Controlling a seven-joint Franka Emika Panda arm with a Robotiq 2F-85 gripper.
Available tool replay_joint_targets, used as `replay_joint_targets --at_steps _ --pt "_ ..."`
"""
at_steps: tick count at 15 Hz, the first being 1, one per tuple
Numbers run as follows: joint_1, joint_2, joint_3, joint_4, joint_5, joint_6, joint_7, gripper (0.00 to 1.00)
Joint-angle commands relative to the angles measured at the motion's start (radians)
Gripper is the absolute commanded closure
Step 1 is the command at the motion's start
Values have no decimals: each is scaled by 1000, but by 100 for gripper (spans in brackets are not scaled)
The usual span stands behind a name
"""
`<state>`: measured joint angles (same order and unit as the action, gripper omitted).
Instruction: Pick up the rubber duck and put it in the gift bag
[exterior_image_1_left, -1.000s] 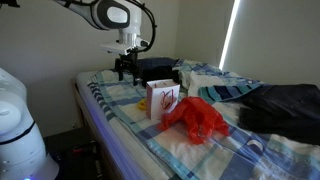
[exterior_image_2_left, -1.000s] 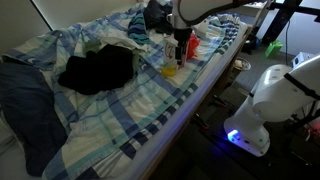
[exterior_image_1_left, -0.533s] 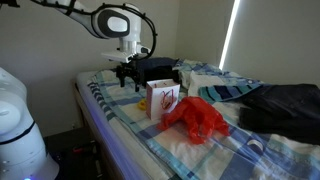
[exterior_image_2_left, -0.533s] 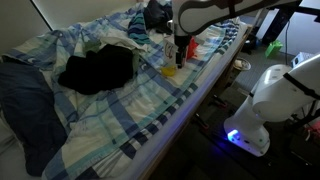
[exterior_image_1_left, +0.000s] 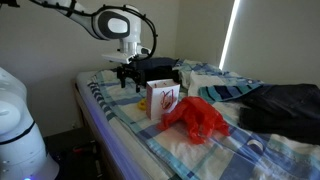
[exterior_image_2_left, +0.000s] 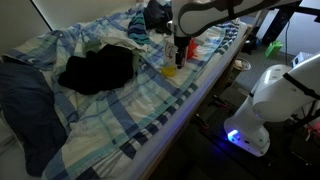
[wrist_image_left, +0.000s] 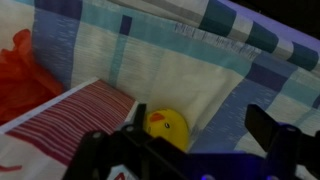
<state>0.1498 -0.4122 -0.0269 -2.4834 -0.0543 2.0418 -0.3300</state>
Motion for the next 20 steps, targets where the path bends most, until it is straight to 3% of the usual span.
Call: replay_joint_targets --at_steps 1,12,20 --pt "-27 12 20 8 -18 5 35 0" --pt "-34 226 31 77 11 103 38 0" --pt "-38 304 51 121 21 163 21 0"
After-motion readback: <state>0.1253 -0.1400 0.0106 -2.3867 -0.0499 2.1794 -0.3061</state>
